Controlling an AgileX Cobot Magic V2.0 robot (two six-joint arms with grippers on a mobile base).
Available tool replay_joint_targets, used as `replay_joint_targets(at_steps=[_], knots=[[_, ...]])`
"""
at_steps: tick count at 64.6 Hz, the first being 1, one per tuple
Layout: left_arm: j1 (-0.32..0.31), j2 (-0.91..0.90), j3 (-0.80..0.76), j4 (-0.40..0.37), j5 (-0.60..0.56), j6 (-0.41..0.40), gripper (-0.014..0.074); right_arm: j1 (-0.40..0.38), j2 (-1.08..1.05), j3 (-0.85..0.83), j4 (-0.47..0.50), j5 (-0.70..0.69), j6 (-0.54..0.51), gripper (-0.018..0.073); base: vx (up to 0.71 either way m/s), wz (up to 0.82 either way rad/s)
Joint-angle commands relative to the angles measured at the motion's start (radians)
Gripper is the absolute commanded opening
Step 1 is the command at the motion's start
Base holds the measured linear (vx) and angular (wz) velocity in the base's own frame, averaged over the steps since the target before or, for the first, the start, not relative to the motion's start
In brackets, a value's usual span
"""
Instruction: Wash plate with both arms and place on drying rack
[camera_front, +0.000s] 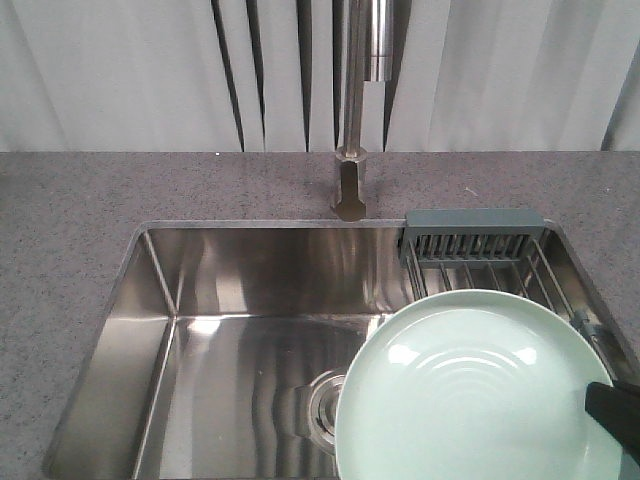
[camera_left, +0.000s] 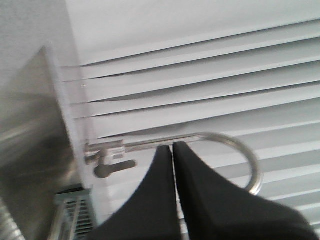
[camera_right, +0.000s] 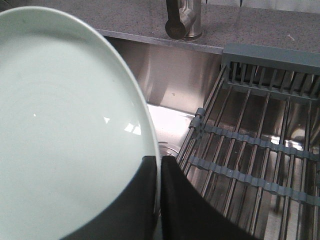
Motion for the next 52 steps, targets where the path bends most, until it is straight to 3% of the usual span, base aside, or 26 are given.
replay_joint_targets(at_steps=[1, 10, 12, 18, 34, 39, 52], knots=[[-0.007, -0.013, -0.140, -0.084, -0.058, 0.182, -0.0006, -0.007, 0.006, -0.026, 0.037, -0.054, 0.000, -0.0001, 0.00, 0.00], [-0.007, 0.053, -0.323, -0.067, -0.067, 0.554, -0.0006, -0.007, 0.006, -0.026, 0.037, -0.054, 0.000, -0.0001, 0.00, 0.00], [-0.007, 0.090, -0.365, -0.068, -0.049, 0.678, -0.0006, -0.007, 0.006, -0.026, 0.037, -0.054, 0.000, -0.0001, 0.00, 0.00], [-0.007, 0.216, -0.464, -0.080, 0.046, 0.865, -0.0006, -0.007, 0.006, -0.026, 0.037, -0.054, 0.000, -0.0001, 0.00, 0.00], [-0.007, 0.649, -0.663, -0.078, 0.261, 1.152, 0.0009, -0.007, 0.006, -0.026, 0.037, -0.054, 0.000, -0.0001, 0.00, 0.00], [-0.007, 0.765, -0.731, -0.086, 0.336, 1.203, 0.0036, -0.007, 0.006, -0.026, 0.037, -0.054, 0.000, -0.0001, 0.00, 0.00], [-0.007, 1.065, -0.887, -0.218, 0.509, 1.338, 0.0223, -0.007, 0.006, -0.026, 0.037, -0.054, 0.000, -0.0001, 0.00, 0.00]])
